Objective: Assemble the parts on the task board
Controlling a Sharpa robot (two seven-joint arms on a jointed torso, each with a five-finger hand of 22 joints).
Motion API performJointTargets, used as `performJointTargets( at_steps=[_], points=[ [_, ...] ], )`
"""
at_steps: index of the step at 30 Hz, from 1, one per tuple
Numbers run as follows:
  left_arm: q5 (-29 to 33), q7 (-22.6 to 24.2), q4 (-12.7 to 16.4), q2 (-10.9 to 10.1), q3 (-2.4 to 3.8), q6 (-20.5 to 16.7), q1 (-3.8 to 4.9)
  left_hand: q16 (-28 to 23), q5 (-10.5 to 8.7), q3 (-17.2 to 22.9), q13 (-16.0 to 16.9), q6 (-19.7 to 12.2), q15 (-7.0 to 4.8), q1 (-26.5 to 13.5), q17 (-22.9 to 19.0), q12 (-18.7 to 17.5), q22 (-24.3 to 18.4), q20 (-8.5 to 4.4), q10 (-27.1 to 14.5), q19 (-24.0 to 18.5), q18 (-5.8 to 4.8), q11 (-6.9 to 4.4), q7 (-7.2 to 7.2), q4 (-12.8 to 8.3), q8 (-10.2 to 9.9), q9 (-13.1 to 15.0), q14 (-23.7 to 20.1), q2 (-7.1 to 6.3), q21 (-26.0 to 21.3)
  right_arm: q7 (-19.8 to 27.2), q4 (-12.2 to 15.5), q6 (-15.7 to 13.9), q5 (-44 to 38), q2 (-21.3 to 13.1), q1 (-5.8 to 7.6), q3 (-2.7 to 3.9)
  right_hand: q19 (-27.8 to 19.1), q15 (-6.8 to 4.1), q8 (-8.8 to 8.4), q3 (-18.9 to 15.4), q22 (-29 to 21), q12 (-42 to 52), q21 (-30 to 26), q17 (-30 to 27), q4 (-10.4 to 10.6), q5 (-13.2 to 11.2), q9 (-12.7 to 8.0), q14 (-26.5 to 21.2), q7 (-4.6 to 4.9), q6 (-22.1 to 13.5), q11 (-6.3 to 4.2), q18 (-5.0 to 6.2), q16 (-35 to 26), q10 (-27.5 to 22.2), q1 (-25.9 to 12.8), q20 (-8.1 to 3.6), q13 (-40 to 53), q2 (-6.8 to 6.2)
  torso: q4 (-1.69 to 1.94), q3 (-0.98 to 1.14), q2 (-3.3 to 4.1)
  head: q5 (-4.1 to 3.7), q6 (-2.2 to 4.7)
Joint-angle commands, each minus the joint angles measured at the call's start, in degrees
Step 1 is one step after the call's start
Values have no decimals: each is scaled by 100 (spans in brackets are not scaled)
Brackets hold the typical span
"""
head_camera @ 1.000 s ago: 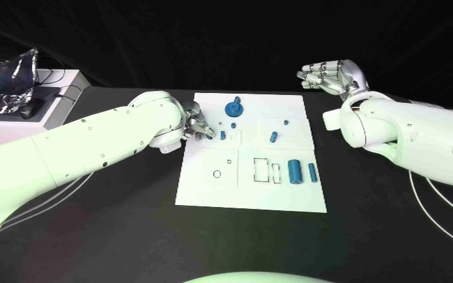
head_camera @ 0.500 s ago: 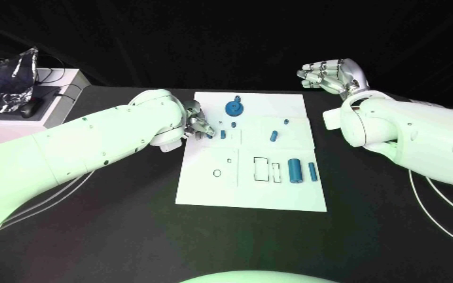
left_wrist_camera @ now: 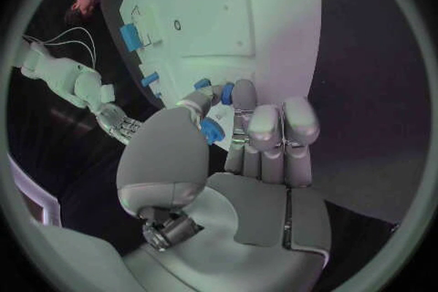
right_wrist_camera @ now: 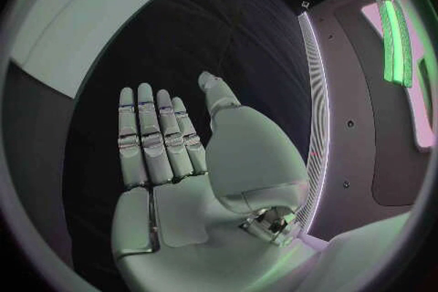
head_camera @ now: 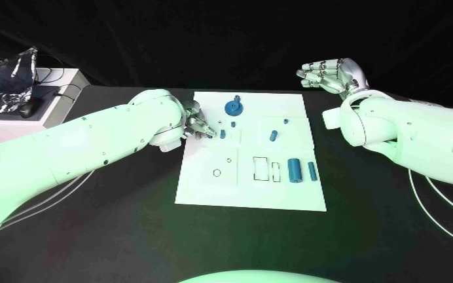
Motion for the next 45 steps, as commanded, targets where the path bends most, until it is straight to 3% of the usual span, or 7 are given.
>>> performJointTargets(
  at_steps=[1,8,30,33,38,41,45],
  points=[
    [98,-30,-2,25,-33,163,-48,-19,-36,-420,10,7,4,4,0,43,91,-11,-20,5,-93,16,48,200,42,18,7,-8,-37,56,11,84,-54,-3,2,1,-45,7,-20,-27,-3,-11,12,-8,-17,24,2,-37,9,-50,-3,-63,-20,-44,-38,5,-9,9,1,-3,-2,-2,0],
    [107,-27,-10,26,-23,82,-48,-19,-30,-1317,8,-2,0,201,-2,88,101,-4,-38,5,-89,41,58,559,83,29,7,174,-58,48,7,89,-54,-4,2,1,-48,6,-20,-28,-3,-10,11,-8,-21,23,2,-39,9,-52,-3,-63,-20,-46,-30,7,-9,9,-5,-5,5,-13,7],
    [68,-35,-4,-59,-4,87,-49,10,-85,-2866,-24,-37,13,378,41,159,154,19,-56,28,-74,54,77,706,207,74,10,460,-64,53,-1,86,-67,-24,2,1,-64,12,-20,-47,-3,-9,6,-8,-20,26,2,-57,11,-56,-1,-65,-20,-50,-32,12,-9,-4,-4,-7,1,-29,29],
    [61,-38,41,-98,-2,106,-49,1,-688,-2926,-23,-45,18,308,30,165,154,25,-63,26,-69,64,95,811,209,74,7,389,-70,52,-7,85,-87,-27,1,1,-70,12,-19,-66,-4,-8,3,-8,-94,16,3,-56,13,-59,0,-66,-20,-45,36,13,-9,-88,-3,-9,0,-25,27],
    [125,-42,115,-174,0,135,-52,-63,-1356,-2668,-14,-103,48,245,-49,187,129,75,-128,-13,-32,104,143,1140,123,10,-32,74,-131,51,9,84,-97,-38,-1,1,-96,21,-20,-96,-6,-10,-7,-8,-77,12,3,-87,17,-63,5,-75,-20,-54,-7,21,-9,-66,8,-12,-7,-55,26],
    [176,-42,155,-207,0,121,-57,-66,-1589,-2554,-3,-139,72,178,-78,224,128,125,-177,-27,2,136,189,1153,-5,-96,-50,-10,-149,51,10,80,-92,-42,-2,1,-105,22,-19,-108,-5,-9,-7,-8,-76,16,4,-91,16,-65,5,-76,-19,-55,-7,23,-9,-62,12,-16,-6,-32,31],
    [284,-36,230,-255,2,75,-73,-87,-1603,-2557,-5,-177,84,151,-126,238,121,161,-218,-43,36,152,214,1157,-48,-129,-77,-67,-173,55,6,80,-76,-46,-6,1,-123,25,-19,-126,-6,-9,-11,-8,-67,18,4,-98,19,-68,7,-83,-20,-58,-21,27,-9,-62,5,-12,-5,-26,34]
  ],
)
